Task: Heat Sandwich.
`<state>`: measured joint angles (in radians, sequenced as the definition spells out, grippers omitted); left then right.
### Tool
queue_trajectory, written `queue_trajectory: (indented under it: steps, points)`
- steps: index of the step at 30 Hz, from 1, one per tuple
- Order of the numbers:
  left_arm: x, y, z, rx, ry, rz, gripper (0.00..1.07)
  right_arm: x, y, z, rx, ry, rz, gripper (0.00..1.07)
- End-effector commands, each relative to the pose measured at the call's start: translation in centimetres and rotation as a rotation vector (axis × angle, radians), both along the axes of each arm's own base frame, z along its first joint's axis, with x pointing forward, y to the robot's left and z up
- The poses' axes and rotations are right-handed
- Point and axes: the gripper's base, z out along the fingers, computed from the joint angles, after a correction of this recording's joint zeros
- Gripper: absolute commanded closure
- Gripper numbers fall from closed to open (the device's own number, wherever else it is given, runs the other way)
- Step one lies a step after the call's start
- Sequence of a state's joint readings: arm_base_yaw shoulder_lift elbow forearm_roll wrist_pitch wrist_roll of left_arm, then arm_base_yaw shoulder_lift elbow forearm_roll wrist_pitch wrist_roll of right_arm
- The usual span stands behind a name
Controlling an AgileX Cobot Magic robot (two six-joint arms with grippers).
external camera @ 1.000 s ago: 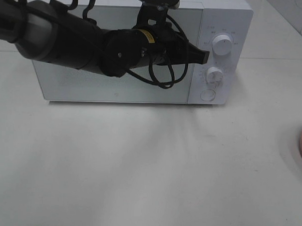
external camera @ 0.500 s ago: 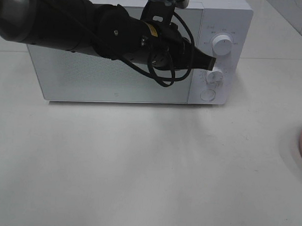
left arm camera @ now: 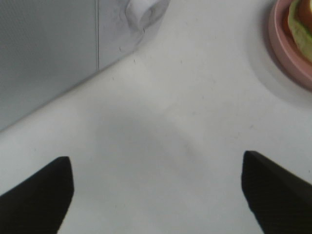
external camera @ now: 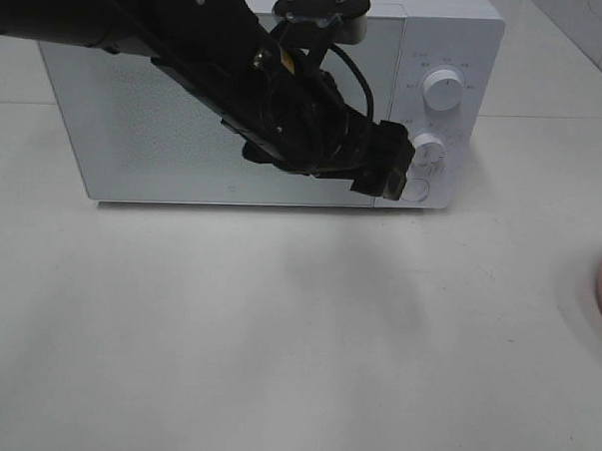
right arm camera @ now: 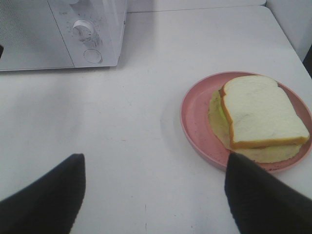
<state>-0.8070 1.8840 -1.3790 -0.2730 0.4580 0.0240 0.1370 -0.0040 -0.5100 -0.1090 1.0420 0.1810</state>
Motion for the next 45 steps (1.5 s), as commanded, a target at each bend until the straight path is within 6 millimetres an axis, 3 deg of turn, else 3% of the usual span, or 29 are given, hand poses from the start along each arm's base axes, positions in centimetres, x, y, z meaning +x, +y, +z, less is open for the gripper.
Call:
queue_trajectory:
  steps: [1,12,18,26,27,28,30,31,34,35,38,40,45]
  points:
    - [-1.6,0.9,1.2,0.082,0.101,-0.048,0.03,-0.4,-0.1,-0.1,-0.005,-0.026,-0.010,0.31]
    - [-2.6,3.3,1.3,0.315,0.180,-0.046,0.03,-0.4,-0.1,-0.1,-0.005,-0.026,-0.010,0.31]
    - [-3.3,4.8,2.1,0.274,0.153,0.014,0.03,-0.4,-0.1,-0.1,-0.005,-0.026,-0.010,0.31]
    - [-3.6,11.4,1.7,0.254,0.188,0.177,0.03,-0.4,-0.1,-0.1,-0.005,-0.026,-0.010,0.31]
    - [-3.8,13.2,1.9,0.247,0.188,0.219,0.03,-0.4,-0.1,-0.1,-0.005,-0.026,-0.010,0.31]
    - [-3.8,13.2,1.9,0.247,0.188,0.219,0.03,-0.4,-0.1,-0.1,-0.005,-0.026,-0.010,0.31]
    - [-3.9,15.0,2.3,0.237,0.187,0.267,0.03,-0.4,-0.1,-0.1,-0.005,-0.026,-0.010,0.31]
    - [-4.1,17.0,2.8,0.222,0.177,0.319,0.03,-0.4,-0.1,-0.1,-0.005,-0.026,-0.010,0.31]
    - [-4.4,18.9,3.3,0.211,0.166,0.367,0.03,-0.4,-0.1,-0.1,-0.005,-0.026,-0.010,0.31]
    - [-4.9,20.7,3.7,0.200,0.153,0.413,0.03,-0.4,-0.1,-0.1,-0.005,-0.026,-0.010,0.31]
    - [-5.3,22.3,4.1,0.195,0.151,0.460,0.03,-0.4,-0.1,-0.1,-0.005,-0.026,-0.010,0.31]
    - [-6.2,24.6,4.9,0.197,0.142,0.519,0.03,-0.4,-0.1,-0.1,-0.005,-0.026,-0.010,0.31]
    - [-8.6,26.9,5.8,0.194,0.115,0.583,0.03,-0.4,-0.1,-0.1,-0.005,-0.026,-0.010,0.31]
